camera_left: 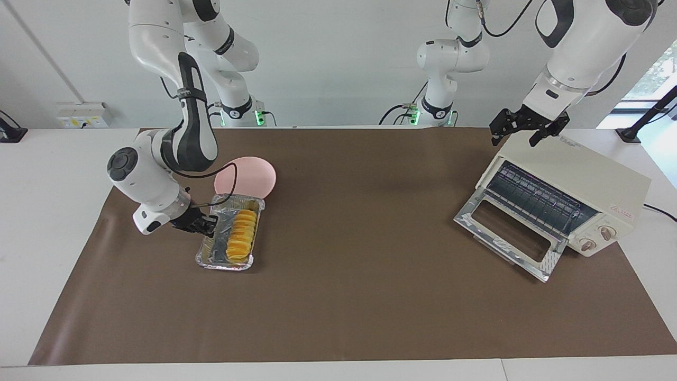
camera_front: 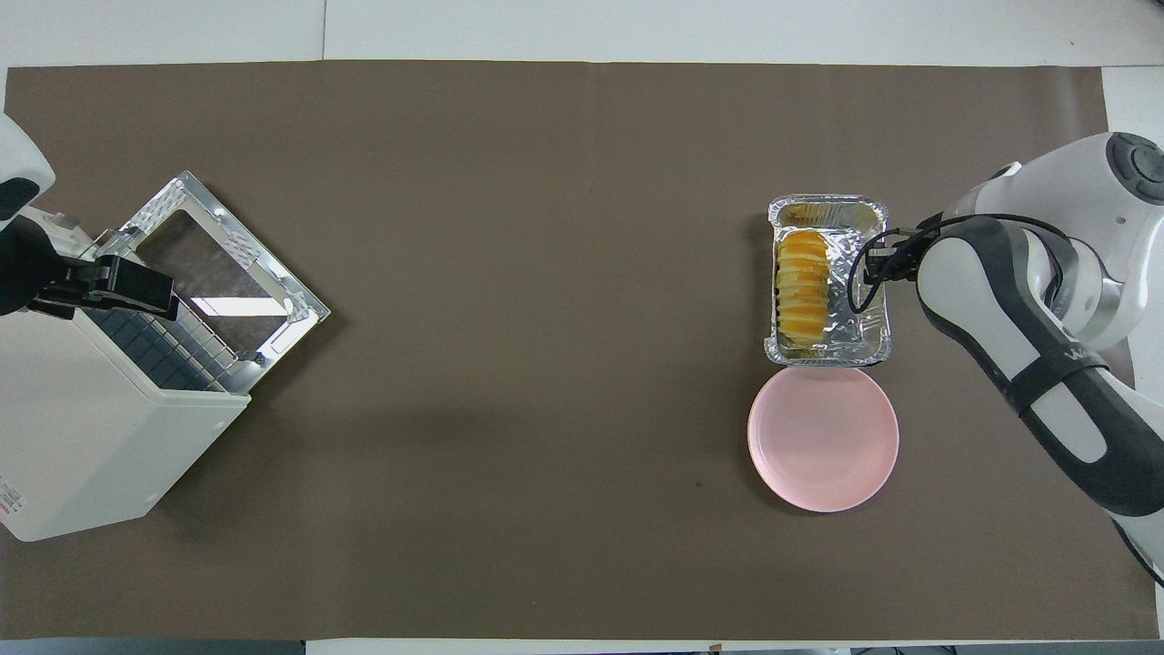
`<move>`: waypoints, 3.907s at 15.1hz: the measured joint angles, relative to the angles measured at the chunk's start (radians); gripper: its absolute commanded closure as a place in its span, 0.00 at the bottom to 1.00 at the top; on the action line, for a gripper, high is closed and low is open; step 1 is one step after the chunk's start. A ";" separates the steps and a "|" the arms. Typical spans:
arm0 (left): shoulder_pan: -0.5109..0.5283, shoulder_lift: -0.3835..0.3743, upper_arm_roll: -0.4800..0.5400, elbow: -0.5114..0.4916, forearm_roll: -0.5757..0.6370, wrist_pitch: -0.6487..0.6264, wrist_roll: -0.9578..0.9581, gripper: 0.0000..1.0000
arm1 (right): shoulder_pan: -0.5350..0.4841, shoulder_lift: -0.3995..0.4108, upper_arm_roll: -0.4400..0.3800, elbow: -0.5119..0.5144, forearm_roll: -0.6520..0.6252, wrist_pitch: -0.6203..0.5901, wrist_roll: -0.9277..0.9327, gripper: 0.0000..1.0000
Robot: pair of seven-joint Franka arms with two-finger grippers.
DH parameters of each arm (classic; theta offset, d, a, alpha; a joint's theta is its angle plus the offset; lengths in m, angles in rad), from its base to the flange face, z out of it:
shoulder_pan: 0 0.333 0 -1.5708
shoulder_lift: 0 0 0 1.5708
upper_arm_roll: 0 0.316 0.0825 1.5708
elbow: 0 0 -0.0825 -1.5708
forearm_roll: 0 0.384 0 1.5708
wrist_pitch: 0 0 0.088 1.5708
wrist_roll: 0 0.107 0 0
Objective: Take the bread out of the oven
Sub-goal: 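Lower the right gripper into the tray and grasp the bread slices, then lift the bread slices with the right gripper onto the pink plate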
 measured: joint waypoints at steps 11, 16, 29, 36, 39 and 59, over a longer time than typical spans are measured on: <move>0.000 0.000 0.000 0.000 0.000 0.000 0.000 0.00 | 0.066 -0.014 0.005 0.179 -0.109 -0.149 0.012 0.00; 0.000 0.000 0.000 0.000 0.000 0.000 0.000 0.00 | 0.114 -0.006 0.005 0.114 -0.111 -0.105 0.077 0.00; 0.000 0.000 0.001 0.000 0.000 0.000 0.000 0.00 | 0.149 -0.034 0.012 -0.057 -0.110 0.041 0.120 0.22; 0.000 0.000 0.001 0.000 0.000 0.000 0.000 0.00 | 0.149 -0.044 0.012 -0.093 -0.107 0.071 0.125 1.00; 0.000 0.000 0.001 0.000 0.000 0.000 0.000 0.00 | 0.149 -0.046 0.012 -0.095 -0.079 0.071 0.143 1.00; 0.000 0.000 0.001 0.000 0.000 0.000 -0.001 0.00 | 0.116 -0.588 0.010 -0.423 -0.021 -0.391 0.151 1.00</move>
